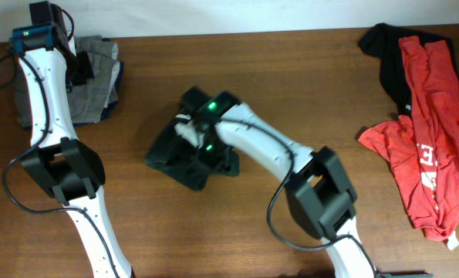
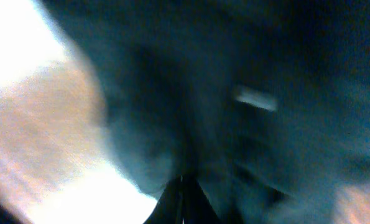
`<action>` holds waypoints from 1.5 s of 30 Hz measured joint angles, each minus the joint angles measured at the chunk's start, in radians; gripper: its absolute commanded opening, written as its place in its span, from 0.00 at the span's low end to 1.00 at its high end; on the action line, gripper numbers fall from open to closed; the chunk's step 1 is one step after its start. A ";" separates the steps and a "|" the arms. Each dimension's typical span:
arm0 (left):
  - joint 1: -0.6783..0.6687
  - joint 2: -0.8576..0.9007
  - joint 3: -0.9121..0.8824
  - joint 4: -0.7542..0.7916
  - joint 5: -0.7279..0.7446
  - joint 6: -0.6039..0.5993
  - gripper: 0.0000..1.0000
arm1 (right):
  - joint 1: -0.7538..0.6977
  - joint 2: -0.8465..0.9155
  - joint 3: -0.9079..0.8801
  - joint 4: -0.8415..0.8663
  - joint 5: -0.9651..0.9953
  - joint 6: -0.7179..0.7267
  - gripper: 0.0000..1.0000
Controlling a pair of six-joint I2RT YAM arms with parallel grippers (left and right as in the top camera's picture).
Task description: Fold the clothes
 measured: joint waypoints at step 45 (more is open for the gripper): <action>0.040 0.000 0.000 -0.006 -0.003 0.000 0.15 | 0.111 0.153 0.218 0.239 -0.035 0.149 0.18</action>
